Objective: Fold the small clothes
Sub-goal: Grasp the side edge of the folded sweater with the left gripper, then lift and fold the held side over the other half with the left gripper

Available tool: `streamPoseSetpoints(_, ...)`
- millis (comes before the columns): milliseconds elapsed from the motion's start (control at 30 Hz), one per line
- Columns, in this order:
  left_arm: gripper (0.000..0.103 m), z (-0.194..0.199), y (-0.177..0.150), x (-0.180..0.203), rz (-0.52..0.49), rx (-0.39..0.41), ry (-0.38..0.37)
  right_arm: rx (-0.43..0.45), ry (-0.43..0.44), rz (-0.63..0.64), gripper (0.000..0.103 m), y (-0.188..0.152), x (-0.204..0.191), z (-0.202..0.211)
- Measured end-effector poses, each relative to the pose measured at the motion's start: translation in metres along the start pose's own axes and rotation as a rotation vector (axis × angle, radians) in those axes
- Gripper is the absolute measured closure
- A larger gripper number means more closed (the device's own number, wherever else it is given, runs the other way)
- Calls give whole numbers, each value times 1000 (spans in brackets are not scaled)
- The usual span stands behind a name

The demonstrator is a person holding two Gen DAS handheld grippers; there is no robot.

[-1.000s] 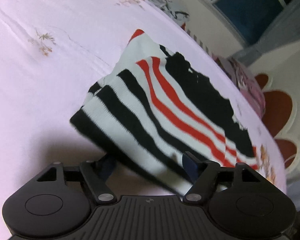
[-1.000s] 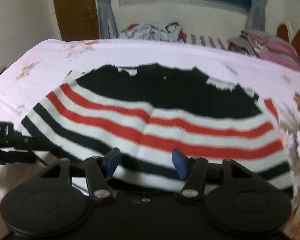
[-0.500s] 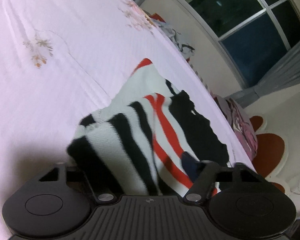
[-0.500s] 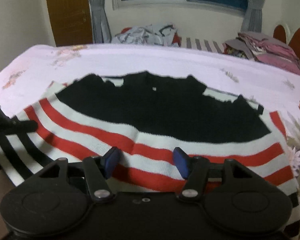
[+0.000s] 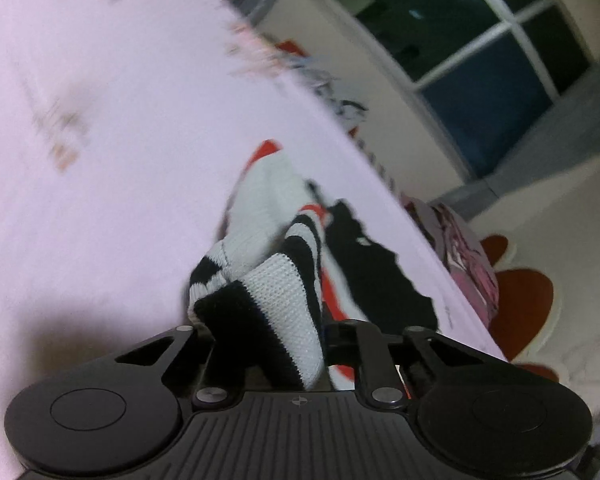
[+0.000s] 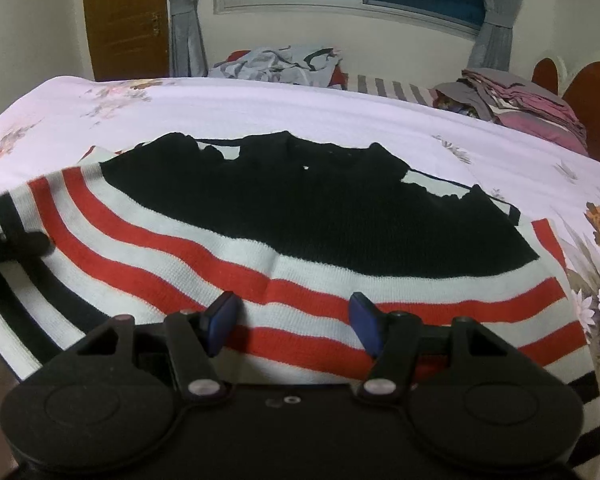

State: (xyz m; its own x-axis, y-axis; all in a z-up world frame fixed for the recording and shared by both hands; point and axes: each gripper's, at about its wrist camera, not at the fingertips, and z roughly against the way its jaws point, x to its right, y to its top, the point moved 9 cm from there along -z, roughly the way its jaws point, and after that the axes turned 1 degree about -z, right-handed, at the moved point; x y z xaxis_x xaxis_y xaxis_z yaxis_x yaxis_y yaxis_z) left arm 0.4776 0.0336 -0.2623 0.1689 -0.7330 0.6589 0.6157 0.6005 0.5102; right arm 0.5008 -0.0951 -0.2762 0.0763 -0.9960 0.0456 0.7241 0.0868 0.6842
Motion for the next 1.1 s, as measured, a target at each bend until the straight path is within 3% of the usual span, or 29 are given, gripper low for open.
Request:
streamPoseSetpoints(267,88,3,3,99,-270,28,-99,4,66,-36,42,4,8,7)
streamPoseSetpoints(433,88,1,-13,167,-405,20,-171,46,85,-131,44,12,58,37)
streamPoseSetpoints(667,88,-28,-87,248,-569,-80,-272,35,-2,-213,44,-15,152,70)
streamPoseSetpoints(800,87,-45,-158,251,-752,-212,-224,21,-62,-259,44,-36,201,85)
streamPoseSetpoints(900,77,-41,-176,243,-832,-192,-176,26,-70,-287,44,-41,224,95)
streamPoseSetpoints(967,59,-29,-173,245,-827,-194,-187,49,-65,-298,44,-35,231,102)
streamPoseSetpoints(1000,44,-24,-172,248,-823,-207,-201,58,-54,-304,44,-32,233,104)
streamPoseSetpoints(1100,40,-4,-179,249,-873,-220,-214,73,10,-326,42,-17,230,104)
